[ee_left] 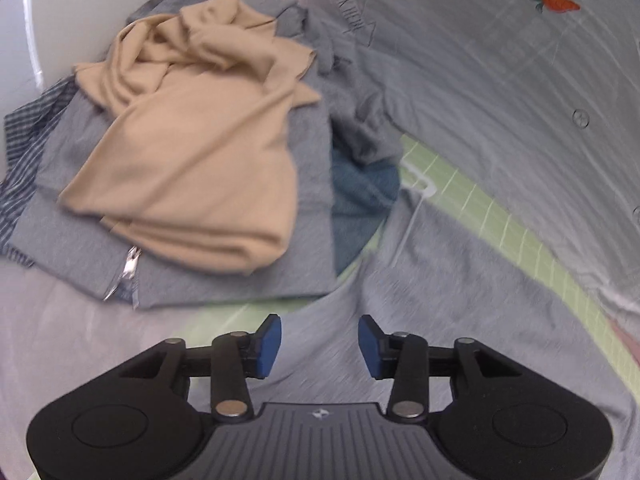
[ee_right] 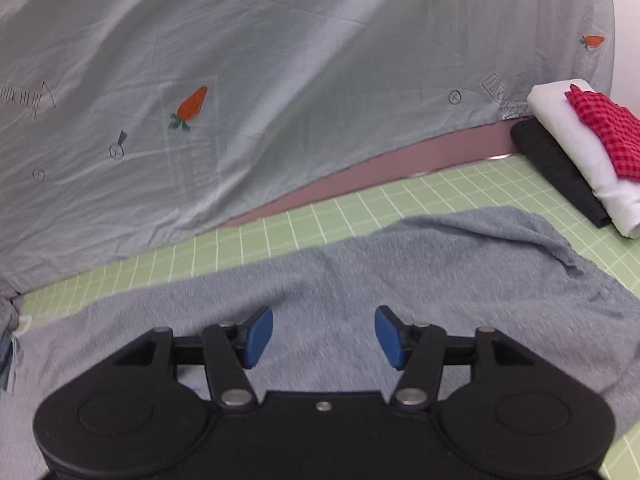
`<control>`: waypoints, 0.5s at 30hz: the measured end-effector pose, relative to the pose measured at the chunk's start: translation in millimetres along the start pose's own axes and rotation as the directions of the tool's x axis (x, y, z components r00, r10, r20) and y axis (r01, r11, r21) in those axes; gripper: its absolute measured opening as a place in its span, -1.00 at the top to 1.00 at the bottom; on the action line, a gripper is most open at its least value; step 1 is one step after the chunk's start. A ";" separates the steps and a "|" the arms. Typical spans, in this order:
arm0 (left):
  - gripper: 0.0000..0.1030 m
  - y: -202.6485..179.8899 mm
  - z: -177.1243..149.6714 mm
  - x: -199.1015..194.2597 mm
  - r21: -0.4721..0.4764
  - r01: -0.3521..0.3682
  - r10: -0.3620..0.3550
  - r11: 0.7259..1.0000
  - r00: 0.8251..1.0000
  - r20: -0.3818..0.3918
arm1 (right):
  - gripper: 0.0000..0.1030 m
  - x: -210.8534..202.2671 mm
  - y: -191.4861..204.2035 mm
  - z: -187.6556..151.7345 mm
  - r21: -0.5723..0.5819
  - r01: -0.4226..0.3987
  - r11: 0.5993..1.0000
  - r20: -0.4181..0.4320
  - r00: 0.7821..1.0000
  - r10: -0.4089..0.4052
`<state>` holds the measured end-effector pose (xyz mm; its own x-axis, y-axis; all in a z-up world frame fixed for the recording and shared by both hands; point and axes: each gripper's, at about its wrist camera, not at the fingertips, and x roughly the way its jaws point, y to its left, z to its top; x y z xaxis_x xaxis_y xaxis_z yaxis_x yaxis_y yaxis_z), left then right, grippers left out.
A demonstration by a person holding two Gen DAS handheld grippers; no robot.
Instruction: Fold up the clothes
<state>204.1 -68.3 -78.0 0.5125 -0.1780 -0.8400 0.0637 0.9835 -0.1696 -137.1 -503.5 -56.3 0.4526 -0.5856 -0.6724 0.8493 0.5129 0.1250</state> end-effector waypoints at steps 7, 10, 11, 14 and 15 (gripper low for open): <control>-0.24 41.0 -39.4 8.9 -0.097 -0.007 0.001 0.995 0.998 -0.062 | -0.12 -25.3 -28.7 -55.4 0.037 0.060 0.998 -0.118 0.991 -0.055; -0.25 43.6 -41.8 16.9 -0.136 0.005 -0.015 0.991 0.997 -0.069 | -0.12 -32.0 -36.8 -68.4 0.060 0.075 0.995 -0.147 0.987 -0.065; -0.25 42.4 -41.7 19.2 -0.133 -0.006 -0.004 0.991 0.998 -0.069 | -0.12 -33.0 -40.3 -71.2 0.074 0.087 0.994 -0.152 0.986 -0.075; -0.25 41.2 -42.4 19.7 -0.119 -0.019 0.011 0.993 0.998 -0.068 | -0.14 -36.0 -51.2 -79.5 0.117 0.123 0.986 -0.166 0.981 -0.102; -0.26 42.0 -43.0 19.0 -0.119 -0.016 0.008 0.993 0.998 -0.068 | -0.16 -37.4 -57.3 -81.1 0.147 0.137 0.980 -0.167 0.980 -0.112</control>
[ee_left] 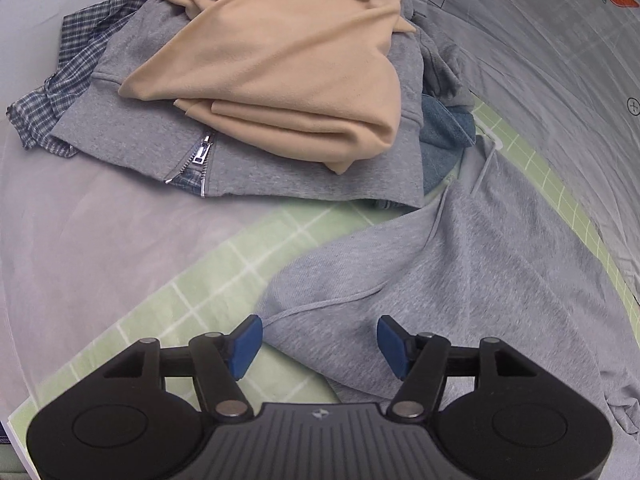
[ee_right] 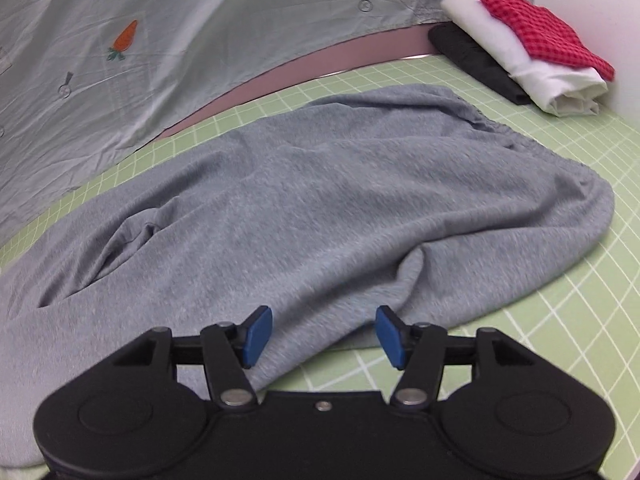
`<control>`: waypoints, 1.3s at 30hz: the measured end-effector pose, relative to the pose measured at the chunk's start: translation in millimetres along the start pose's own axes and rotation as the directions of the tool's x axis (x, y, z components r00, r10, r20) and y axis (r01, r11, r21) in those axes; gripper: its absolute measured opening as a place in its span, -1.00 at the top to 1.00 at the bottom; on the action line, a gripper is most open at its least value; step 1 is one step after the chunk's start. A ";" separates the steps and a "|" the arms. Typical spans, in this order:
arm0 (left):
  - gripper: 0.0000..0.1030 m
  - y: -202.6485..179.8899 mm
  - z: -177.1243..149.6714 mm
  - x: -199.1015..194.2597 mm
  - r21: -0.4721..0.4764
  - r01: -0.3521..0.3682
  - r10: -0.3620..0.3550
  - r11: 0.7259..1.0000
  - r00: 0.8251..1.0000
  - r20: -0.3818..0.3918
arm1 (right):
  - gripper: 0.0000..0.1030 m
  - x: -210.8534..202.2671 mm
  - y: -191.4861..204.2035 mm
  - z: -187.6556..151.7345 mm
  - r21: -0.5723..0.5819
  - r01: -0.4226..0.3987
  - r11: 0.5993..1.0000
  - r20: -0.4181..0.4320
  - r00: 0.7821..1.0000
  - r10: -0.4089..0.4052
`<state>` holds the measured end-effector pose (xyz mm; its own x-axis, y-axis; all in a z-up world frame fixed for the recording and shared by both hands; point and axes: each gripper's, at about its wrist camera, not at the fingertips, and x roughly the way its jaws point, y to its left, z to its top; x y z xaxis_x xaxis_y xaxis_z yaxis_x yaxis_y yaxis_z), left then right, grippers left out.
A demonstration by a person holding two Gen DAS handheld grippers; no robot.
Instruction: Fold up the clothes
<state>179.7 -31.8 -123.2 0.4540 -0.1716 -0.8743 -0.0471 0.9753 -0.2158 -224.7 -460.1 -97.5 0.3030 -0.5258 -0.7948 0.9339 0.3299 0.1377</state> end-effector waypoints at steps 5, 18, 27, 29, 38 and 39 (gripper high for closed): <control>-0.26 10.6 -2.2 1.6 -0.046 0.015 -0.016 0.999 1.000 -0.011 | -0.18 4.7 -37.8 -1.9 0.154 0.056 0.986 -0.003 0.998 -0.056; 0.92 10.5 -0.1 11.2 -0.051 0.002 -0.003 0.999 1.000 -0.016 | 0.25 45.1 -86.2 19.4 0.230 0.189 0.955 -0.015 0.982 -0.191; 0.95 31.4 -1.0 -13.2 -0.118 0.008 -0.002 0.993 0.999 0.045 | 1.00 33.4 -95.9 15.0 0.154 0.157 0.975 0.025 0.986 -0.163; 0.95 41.0 -3.4 -22.2 -0.135 0.016 -0.008 0.991 0.999 0.054 | 1.00 25.0 -103.8 11.9 0.164 0.153 0.975 0.042 0.986 -0.161; 0.95 86.0 -24.2 -60.8 -0.173 -0.025 0.039 0.985 0.996 0.079 | 1.00 -15.6 -144.8 -11.1 0.134 0.176 0.975 0.062 0.981 -0.185; 0.95 91.0 -26.9 -63.2 -0.175 -0.034 0.048 0.984 0.996 0.077 | 1.00 -19.9 -150.7 -13.4 0.143 0.178 0.974 0.061 0.980 -0.188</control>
<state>122.8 64.1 -99.4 0.5180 -0.1132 -0.8478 -0.2178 0.9411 -0.2588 -374.0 -488.9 -110.3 0.1332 -0.6249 -0.7693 0.9902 0.1160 0.0772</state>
